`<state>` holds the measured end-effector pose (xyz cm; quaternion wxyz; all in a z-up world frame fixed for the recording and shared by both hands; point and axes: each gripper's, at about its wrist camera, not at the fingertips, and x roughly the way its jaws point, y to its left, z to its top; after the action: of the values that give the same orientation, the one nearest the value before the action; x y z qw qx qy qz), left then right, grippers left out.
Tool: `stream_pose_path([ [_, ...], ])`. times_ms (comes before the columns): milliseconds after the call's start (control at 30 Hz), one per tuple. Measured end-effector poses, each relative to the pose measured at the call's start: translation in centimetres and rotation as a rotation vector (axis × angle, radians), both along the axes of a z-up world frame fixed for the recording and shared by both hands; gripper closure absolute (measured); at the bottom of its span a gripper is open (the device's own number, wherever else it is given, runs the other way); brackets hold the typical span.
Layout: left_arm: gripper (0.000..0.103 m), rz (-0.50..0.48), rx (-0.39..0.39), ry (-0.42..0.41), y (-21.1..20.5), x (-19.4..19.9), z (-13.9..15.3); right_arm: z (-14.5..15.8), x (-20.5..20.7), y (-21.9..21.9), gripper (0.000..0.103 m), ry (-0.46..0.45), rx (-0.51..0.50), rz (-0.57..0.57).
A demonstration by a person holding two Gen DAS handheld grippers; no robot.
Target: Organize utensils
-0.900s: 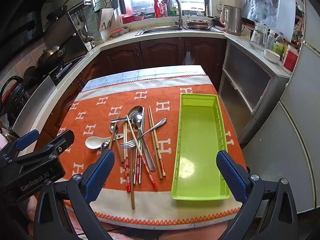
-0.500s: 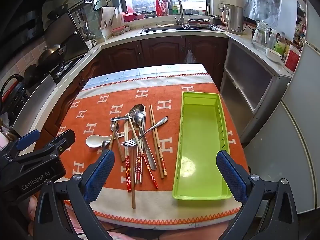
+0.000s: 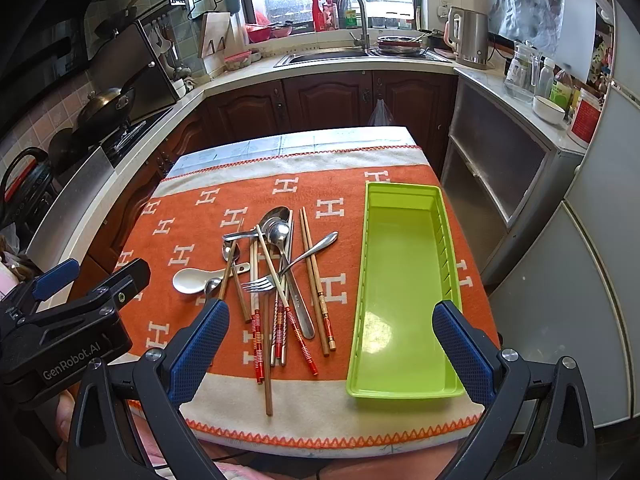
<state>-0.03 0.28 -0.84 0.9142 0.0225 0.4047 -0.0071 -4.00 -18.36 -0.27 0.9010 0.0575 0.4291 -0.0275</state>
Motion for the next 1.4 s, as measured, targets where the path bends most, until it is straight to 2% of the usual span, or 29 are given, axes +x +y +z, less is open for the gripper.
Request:
stream_pose_path([
  [500, 0.009, -0.002, -0.004, -0.004, 0.3, -0.4, 0.5, 0.1, -0.1, 0.0, 0.000, -0.001, -0.001, 0.000],
  [1400, 0.009, 0.000, -0.003, -0.002, 0.4, -1.1, 0.7, -0.3, -0.5, 1.0, 0.000, -0.001, 0.006, 0.007],
])
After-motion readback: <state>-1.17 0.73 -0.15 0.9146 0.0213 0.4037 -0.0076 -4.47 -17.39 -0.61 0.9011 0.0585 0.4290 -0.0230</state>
